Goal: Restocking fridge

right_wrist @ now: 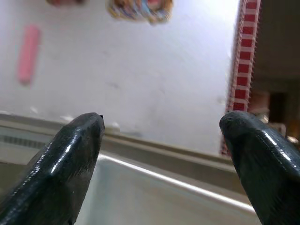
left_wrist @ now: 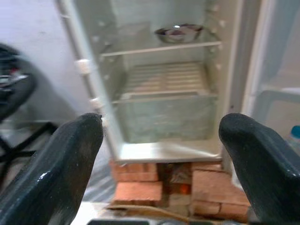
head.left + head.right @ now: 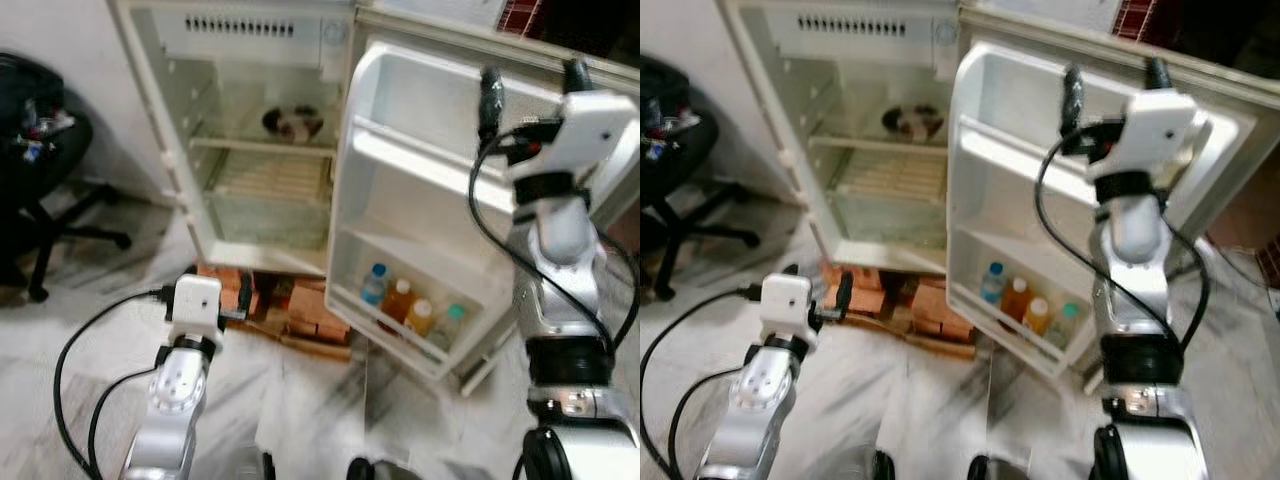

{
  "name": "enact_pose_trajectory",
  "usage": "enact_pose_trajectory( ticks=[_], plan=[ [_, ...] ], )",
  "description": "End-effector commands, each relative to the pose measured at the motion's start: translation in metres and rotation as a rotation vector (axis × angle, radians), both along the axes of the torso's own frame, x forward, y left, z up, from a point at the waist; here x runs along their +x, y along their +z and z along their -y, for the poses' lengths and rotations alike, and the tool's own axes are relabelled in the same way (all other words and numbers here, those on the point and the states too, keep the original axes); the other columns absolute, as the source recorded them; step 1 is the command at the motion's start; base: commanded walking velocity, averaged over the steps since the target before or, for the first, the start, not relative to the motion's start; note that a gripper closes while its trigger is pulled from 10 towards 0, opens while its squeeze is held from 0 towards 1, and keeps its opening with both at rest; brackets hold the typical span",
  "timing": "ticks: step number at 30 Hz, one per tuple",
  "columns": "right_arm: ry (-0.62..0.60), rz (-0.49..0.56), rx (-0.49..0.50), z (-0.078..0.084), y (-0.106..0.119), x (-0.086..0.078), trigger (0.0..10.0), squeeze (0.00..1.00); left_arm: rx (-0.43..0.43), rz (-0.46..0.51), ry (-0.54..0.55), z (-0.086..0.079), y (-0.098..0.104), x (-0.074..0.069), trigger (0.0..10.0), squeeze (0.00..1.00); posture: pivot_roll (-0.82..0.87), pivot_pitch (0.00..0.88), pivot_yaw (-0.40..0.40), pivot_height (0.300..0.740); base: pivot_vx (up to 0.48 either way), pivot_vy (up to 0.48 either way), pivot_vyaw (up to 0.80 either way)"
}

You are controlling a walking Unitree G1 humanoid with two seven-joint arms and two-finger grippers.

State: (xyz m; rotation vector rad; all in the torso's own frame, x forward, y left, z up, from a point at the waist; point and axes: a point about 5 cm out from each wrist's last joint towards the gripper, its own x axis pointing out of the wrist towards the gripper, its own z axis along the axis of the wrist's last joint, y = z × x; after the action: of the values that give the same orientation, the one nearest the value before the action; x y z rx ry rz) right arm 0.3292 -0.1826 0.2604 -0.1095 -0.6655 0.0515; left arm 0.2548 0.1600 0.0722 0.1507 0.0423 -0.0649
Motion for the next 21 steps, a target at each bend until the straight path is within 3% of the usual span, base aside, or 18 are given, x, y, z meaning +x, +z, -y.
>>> enact_pose_trajectory(
  ticks=[1, 8, 10, 12, 13, 16, 21],
  plan=[
    [-0.015, 0.021, -0.01, 0.006, 0.006, -0.002, 10.0, 0.0, 0.007, -0.016, -0.001, 0.002, -0.003, -0.002, 10.0, 0.0, 0.07, 0.0, -0.021, 0.74, -0.352, 0.0, 0.0],
    [-0.172, -0.056, 0.003, 0.031, -0.012, -0.001, 10.0, 0.0, 0.005, -0.014, -0.001, 0.002, -0.003, -0.001, 10.0, 0.0, 0.07, 0.0, -0.027, 0.74, -0.37, 0.0, 0.0],
    [-0.237, -0.134, 0.044, 0.042, -0.03, 0.0, 10.0, 0.0, 0.005, -0.015, -0.003, 0.003, -0.003, 0.0, 10.0, 0.0, 0.07, 0.0, -0.027, 0.74, -0.356, 0.0, 0.0],
    [-0.245, -0.143, 0.052, 0.043, -0.033, 0.0, 10.0, 0.0, 0.005, -0.015, -0.003, 0.003, -0.003, 0.0, 10.0, 0.0, 0.07, 0.0, -0.027, 0.74, -0.354, 0.0, 0.0],
    [-0.262, -0.214, 0.081, 0.047, -0.05, -0.001, 10.0, 0.0, 0.01, -0.009, -0.006, 0.003, -0.002, 0.0, 10.0, 0.0, 0.07, 0.0, -0.03, 0.74, -0.259, 0.0, 0.0],
    [-0.263, -0.355, 0.121, 0.045, -0.087, -0.006, 10.0, 0.0, 0.036, 0.017, 0.019, -0.004, 0.004, 0.003, 10.0, 0.0, 0.08, 0.0, -0.033, 0.74, 0.0, 0.0, 0.0],
    [-0.206, -0.477, 0.118, 0.029, -0.12, -0.014, 10.0, 0.0, 0.01, 0.013, 0.018, -0.011, 0.008, 0.0, 10.0, 0.0, 0.08, 0.0, -0.023, 0.74, 0.0, 0.0, 0.0]
  ],
)
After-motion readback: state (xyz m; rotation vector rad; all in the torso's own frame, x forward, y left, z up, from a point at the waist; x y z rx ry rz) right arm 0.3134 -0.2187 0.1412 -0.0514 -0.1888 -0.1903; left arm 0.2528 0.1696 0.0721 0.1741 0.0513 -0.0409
